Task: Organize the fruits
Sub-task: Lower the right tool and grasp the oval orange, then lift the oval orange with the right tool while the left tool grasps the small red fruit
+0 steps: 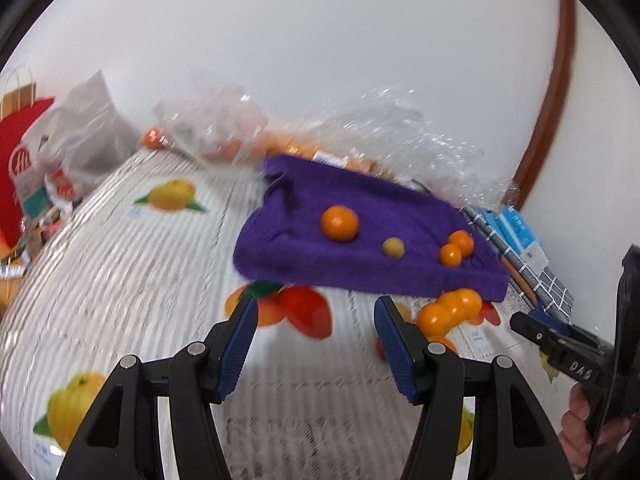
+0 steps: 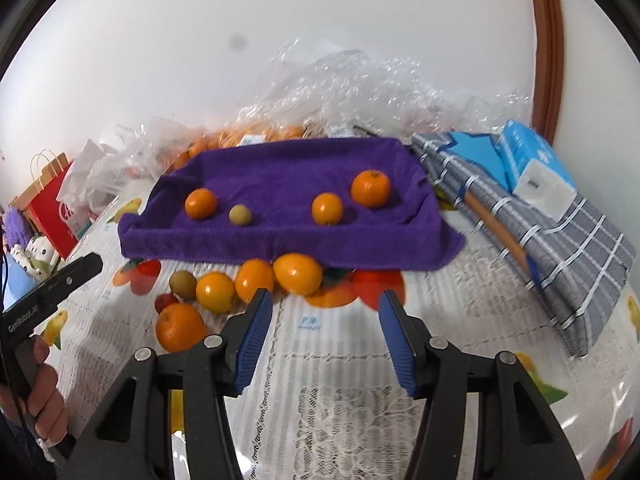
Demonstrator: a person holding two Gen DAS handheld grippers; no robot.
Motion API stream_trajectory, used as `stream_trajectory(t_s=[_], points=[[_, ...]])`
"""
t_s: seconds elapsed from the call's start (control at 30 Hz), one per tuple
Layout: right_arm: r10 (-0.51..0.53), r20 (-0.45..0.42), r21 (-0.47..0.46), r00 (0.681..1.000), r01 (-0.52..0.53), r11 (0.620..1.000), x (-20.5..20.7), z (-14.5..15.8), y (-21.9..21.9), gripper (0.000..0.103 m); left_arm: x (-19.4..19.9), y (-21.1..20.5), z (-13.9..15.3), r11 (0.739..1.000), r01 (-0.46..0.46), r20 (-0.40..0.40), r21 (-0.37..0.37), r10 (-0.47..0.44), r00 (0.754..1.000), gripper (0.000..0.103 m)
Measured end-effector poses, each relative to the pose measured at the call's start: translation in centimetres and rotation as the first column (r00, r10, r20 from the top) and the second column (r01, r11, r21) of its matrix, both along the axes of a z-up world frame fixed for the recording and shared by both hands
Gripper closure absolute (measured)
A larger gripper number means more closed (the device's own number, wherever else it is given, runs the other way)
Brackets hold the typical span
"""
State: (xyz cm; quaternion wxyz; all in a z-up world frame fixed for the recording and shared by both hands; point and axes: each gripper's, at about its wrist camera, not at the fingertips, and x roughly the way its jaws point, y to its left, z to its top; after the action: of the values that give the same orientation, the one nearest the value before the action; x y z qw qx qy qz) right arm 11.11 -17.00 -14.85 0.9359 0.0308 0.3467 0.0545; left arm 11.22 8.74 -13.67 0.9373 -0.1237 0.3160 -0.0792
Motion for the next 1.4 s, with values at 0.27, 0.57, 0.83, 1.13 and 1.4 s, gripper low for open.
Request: stream_trajectory(t_s=[0.27,0.57,0.83,1.13,1.4], points=[[0.066,-0.025,-0.007,0.997,-0.066,0.998,2.4,-1.2,1.2,0.067,0.0,0.6,-0.8,0.998,-0.006,-0.018,-0.056,0.005,1.0,0.045],[0.099,-0.058,0.023,0.993,-0.098,0.995,6.2,-1.9,1.1,0.067,0.4,0.1,-1.0,1.0,0.001,-0.034,-0.029,-0.002,0.999,0.045],[0.147,-0.088,0.129,0.985,-0.135,0.982,7.3,-2.5,0.5,0.071,0.7,-0.4,-1.1,0.999,0.031,-0.044,-0.03,-0.033,0.998,0.045],[0.033,-0.043,0.088,0.999,-0.029,0.996,2.8,-0.9,-3.0,0.071,0.7,-0.2,-1.0,0.999,0.034,-0.04,-0.032,-0.035,0.999,0.045],[0.051,-0.126,0.078,0.991,-0.042,0.996,2.0,-3.0,-3.1,0.068,0.6,-1.1,-0.9,0.998,0.069,-0.041,-0.012,-0.069,0.997,0.045]])
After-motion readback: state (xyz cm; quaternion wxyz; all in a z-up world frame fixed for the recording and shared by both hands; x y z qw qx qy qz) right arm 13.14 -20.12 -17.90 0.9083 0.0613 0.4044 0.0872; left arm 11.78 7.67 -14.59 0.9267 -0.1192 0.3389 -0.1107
